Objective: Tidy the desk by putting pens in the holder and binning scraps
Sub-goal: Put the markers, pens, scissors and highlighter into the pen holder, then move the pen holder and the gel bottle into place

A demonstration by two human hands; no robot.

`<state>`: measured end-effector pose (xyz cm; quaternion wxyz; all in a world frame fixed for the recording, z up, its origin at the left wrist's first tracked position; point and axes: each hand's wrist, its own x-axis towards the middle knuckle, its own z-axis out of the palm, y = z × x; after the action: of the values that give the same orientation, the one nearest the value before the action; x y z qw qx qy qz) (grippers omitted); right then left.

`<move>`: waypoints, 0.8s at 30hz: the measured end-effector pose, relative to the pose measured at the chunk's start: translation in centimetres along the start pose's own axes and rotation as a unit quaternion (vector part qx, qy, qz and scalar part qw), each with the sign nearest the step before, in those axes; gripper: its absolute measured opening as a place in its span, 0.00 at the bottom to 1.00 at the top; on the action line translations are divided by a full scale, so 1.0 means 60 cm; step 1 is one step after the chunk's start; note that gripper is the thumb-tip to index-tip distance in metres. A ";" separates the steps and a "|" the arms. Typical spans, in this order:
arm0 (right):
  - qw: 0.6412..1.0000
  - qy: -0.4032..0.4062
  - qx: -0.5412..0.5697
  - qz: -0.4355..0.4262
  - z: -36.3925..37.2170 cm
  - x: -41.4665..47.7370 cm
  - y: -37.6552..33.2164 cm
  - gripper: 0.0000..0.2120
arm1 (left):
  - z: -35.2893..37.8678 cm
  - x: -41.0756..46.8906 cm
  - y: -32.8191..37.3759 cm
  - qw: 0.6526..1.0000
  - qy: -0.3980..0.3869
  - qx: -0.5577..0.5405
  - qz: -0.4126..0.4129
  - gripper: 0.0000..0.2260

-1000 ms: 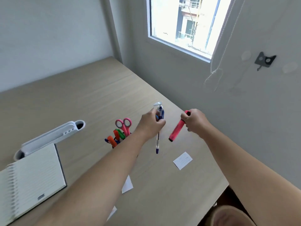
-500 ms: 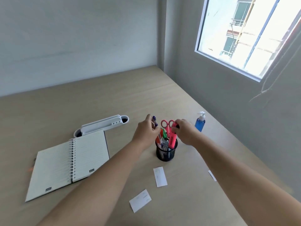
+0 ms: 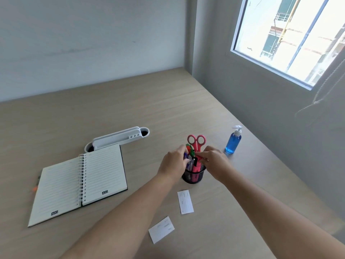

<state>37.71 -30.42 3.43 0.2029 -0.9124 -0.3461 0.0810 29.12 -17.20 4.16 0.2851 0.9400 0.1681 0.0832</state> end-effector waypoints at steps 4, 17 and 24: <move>0.999 0.036 0.021 -0.018 0.003 -0.014 0.008 0.21 | -0.005 0.006 -0.013 0.998 0.048 -0.003 -0.036 0.18; 0.802 -0.054 0.507 0.311 0.030 -0.006 0.034 0.09 | 0.034 -0.027 -0.030 0.856 -0.074 -0.402 -0.317 0.12; 0.735 -0.055 0.597 0.317 0.058 0.023 0.019 0.05 | 0.029 -0.009 -0.065 0.823 -0.048 -0.455 -0.337 0.08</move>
<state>38.44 -29.16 -0.18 0.6491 -0.6545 0.0725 0.3809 28.00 -15.24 0.52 0.6985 0.5908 0.4037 0.0036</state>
